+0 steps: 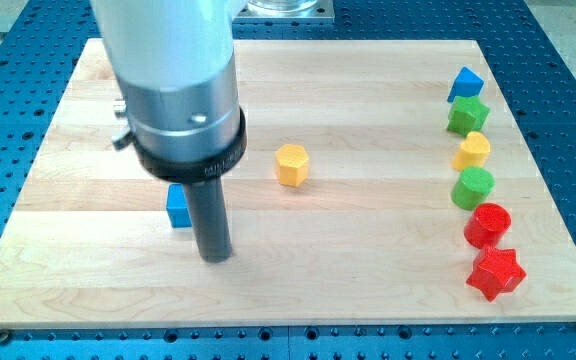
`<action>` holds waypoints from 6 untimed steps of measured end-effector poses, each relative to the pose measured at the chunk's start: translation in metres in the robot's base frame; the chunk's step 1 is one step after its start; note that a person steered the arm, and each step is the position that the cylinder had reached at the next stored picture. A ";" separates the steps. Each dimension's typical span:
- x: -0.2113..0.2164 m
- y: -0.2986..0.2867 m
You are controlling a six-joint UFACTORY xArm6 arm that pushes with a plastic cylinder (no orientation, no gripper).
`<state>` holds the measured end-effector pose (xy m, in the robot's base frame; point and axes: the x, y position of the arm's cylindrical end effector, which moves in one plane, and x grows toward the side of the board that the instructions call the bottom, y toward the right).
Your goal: Keep the blue cube diagonally top left to the yellow hexagon
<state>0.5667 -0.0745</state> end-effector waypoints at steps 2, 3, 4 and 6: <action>-0.127 -0.037; -0.156 -0.028; -0.123 -0.059; -0.233 0.085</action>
